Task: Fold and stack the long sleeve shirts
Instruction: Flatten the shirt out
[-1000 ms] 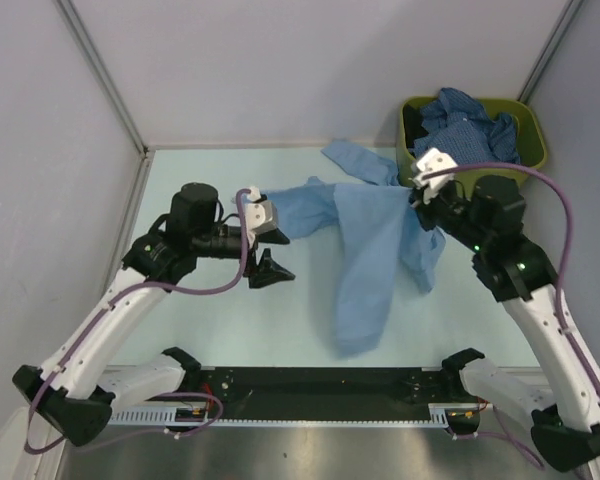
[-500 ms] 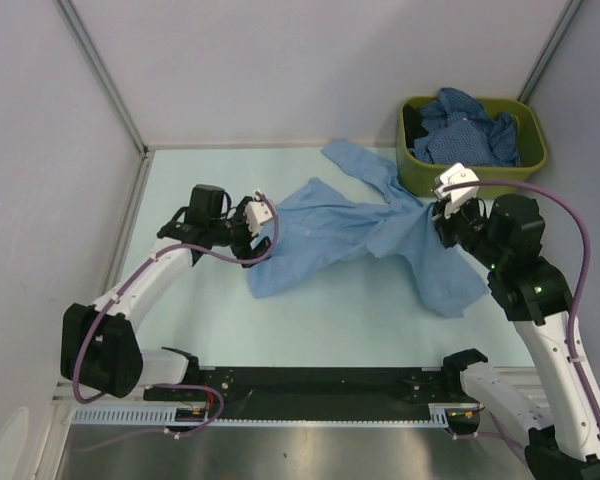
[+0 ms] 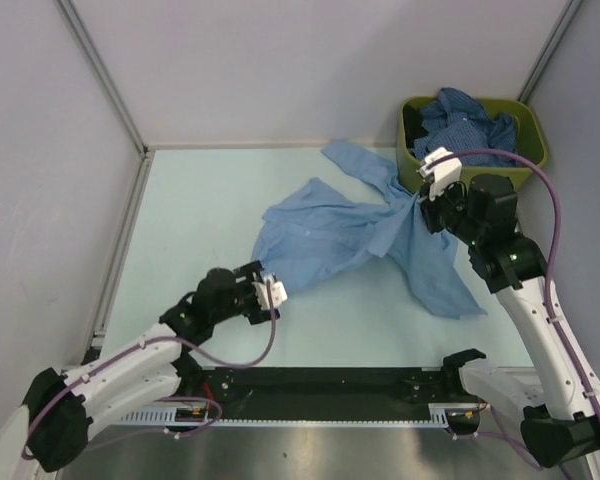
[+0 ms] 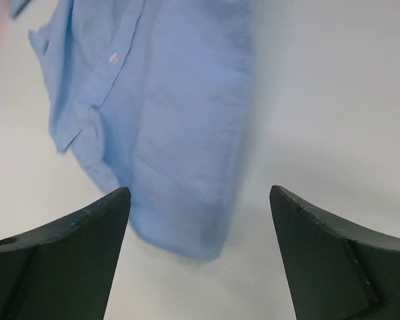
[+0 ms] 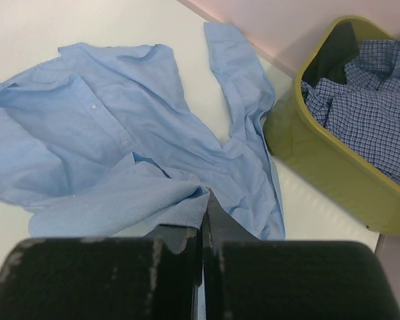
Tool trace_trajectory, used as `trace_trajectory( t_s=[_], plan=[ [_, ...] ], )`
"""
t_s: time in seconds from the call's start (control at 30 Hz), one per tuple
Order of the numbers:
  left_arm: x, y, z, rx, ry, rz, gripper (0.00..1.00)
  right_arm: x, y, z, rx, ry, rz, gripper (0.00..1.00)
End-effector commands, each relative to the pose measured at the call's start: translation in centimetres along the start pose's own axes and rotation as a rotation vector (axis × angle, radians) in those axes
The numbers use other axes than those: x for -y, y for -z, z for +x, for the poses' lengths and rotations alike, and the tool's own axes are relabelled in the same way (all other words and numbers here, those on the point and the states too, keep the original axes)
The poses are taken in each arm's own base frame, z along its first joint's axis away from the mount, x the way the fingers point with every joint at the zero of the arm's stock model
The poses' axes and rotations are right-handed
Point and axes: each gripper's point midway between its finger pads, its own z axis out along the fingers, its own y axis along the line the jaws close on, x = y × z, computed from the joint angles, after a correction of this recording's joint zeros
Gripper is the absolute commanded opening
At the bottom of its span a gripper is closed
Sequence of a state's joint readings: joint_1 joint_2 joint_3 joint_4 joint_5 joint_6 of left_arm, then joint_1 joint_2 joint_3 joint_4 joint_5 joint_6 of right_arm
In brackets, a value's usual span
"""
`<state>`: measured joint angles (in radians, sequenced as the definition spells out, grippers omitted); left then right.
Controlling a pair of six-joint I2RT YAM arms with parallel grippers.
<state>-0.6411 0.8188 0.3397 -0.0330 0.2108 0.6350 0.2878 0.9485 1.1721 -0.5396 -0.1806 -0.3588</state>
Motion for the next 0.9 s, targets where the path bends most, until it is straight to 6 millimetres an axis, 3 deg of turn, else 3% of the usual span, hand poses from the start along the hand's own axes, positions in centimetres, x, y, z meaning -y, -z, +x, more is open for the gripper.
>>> trace_trajectory(
  t_s=[0.0,0.23,0.37,0.53,0.77,0.87],
  plan=[
    [-0.4,-0.3,-1.8,0.072,-0.108,-0.207,0.91,1.7,-1.0,-3.3,0.098,-0.005,0.056,0.00],
    [-1.5,-0.5,-0.2,0.035,-0.226,-0.331,0.91,2.3,-2.0,-3.8,0.104,-0.001,0.068,0.00],
    [0.2,-1.2,1.6,0.010,-0.228,-0.267,0.90,2.6,-2.0,-4.2,0.113,-0.008,0.078,0.00],
    [1.3,-2.0,2.1,-0.007,-0.250,-0.206,0.89,2.9,-1.9,-4.6,0.121,-0.014,0.093,0.00],
    [-0.7,-3.8,3.7,-0.147,-0.283,-0.289,0.88,3.0,-1.9,-4.6,0.127,-0.018,0.101,0.00],
    [-1.7,-3.3,3.4,-0.145,-0.270,-0.349,0.85,3.1,-1.7,-4.5,0.129,-0.014,0.113,0.00]
  ],
)
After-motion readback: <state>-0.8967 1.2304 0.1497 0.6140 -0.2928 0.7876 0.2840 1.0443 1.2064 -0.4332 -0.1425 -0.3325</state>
